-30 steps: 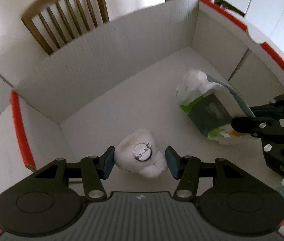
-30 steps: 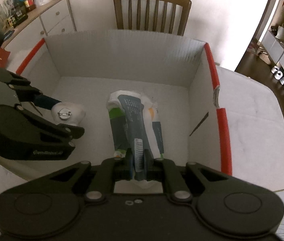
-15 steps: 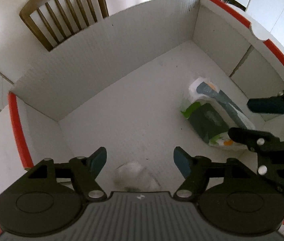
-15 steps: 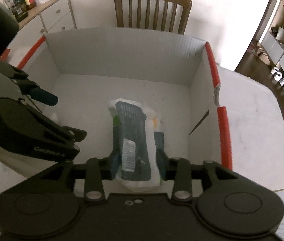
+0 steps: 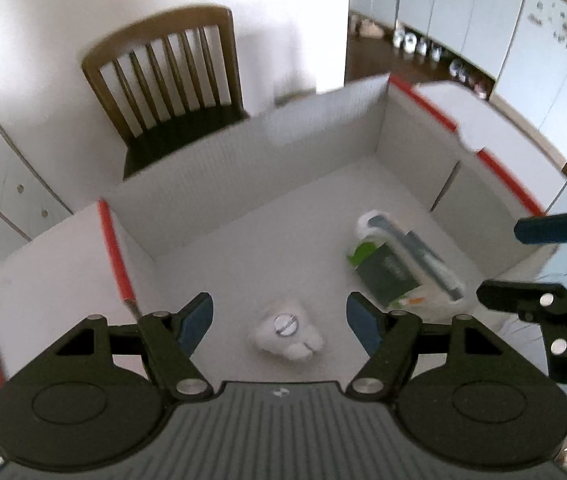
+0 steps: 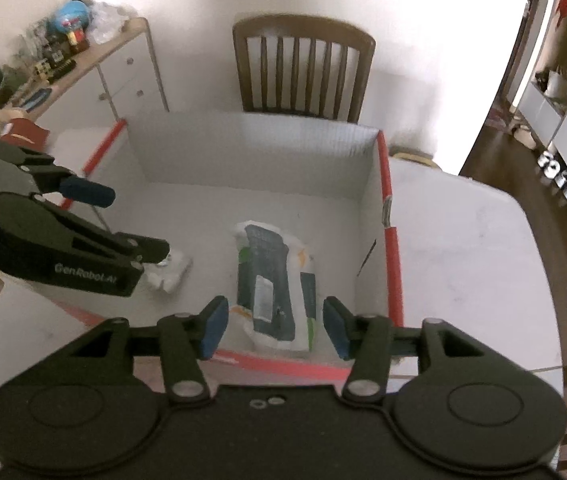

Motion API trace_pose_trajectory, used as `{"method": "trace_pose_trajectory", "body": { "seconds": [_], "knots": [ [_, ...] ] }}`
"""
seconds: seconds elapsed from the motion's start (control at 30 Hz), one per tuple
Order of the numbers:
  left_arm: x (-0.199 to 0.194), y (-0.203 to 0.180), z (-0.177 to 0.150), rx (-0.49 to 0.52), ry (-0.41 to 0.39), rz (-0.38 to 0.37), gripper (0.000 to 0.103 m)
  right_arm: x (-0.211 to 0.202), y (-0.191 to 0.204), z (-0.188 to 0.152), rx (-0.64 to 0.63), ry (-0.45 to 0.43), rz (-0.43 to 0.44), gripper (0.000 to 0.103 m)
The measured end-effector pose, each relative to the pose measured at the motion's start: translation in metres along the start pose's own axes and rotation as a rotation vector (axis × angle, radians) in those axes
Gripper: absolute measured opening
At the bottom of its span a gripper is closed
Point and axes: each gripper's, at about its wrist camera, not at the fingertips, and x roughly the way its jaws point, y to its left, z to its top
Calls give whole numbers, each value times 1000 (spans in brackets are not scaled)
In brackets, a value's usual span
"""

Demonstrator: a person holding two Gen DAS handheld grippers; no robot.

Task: Organize objects
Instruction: 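Open both tools to drop the plush toy and toothpaste bag in the box, then move both tools back from the box to the items on the table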

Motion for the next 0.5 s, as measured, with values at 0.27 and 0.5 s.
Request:
{"method": "trace_pose_trajectory", "body": {
  "seconds": [0.27, 0.5],
  "knots": [
    [-57, -19, -12, 7, -124, -4, 73, -58, 4, -17, -15, -99, 45, 63],
    [-101, -40, -39, 8, -199, -14, 74, -93, 2, -47, -42, -126, 58, 68]
  ]
}}
